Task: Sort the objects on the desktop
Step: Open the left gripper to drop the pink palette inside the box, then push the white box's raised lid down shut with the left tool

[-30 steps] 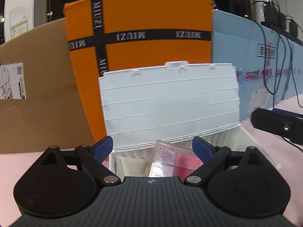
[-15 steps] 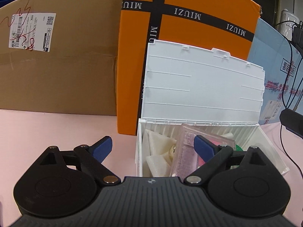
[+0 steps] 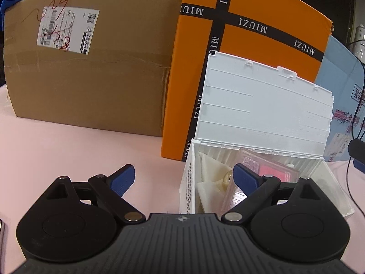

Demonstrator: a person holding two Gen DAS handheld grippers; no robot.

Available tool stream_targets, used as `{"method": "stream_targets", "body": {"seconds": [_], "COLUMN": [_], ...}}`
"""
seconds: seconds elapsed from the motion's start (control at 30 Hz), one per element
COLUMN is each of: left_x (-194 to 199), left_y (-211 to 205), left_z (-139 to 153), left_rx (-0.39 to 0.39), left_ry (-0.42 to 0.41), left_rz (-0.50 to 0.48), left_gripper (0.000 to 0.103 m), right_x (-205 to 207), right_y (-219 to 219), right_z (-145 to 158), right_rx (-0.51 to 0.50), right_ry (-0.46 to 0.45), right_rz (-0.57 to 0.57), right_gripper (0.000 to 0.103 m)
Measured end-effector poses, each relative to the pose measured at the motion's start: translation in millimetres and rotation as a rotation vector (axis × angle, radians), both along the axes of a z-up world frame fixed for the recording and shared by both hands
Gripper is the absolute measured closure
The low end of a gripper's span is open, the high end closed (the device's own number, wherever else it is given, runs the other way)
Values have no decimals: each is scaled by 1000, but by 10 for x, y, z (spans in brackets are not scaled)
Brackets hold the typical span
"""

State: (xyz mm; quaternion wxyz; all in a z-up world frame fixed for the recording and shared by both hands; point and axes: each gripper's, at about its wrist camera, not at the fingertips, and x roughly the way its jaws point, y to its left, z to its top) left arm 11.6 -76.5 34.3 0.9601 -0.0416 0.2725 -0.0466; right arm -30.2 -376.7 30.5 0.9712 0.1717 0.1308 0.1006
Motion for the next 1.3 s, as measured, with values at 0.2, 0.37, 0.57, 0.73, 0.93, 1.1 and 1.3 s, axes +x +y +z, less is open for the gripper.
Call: {"method": "stream_targets", "body": {"seconds": [0.2, 0.37, 0.57, 0.73, 0.93, 1.1, 1.3], "left_x": [-87, -98, -75, -44, 40, 98, 170], "left_y": [-68, -74, -96, -112, -26, 38, 189], "left_z": [3, 12, -19, -34, 70, 135, 69], "left_rx": [62, 38, -33, -78, -146, -197, -230], "left_ry": [2, 35, 49, 57, 24, -5, 13], "left_rz": [-45, -67, -98, -121, -112, -128, -103], "left_gripper": [10, 10, 10, 10, 11, 11, 10], "right_x": [9, 19, 58, 85, 188, 374, 627], "right_y": [1, 0, -11, -35, -84, -117, -114], "right_z": [-11, -22, -69, -94, -47, -9, 76], "right_rx": [2, 5, 26, 38, 57, 86, 84], "right_ry": [5, 12, 37, 42, 38, 56, 60], "right_rz": [1, 1, 8, -5, -26, 2, 31], "right_gripper": [0, 0, 0, 0, 0, 0, 0]}}
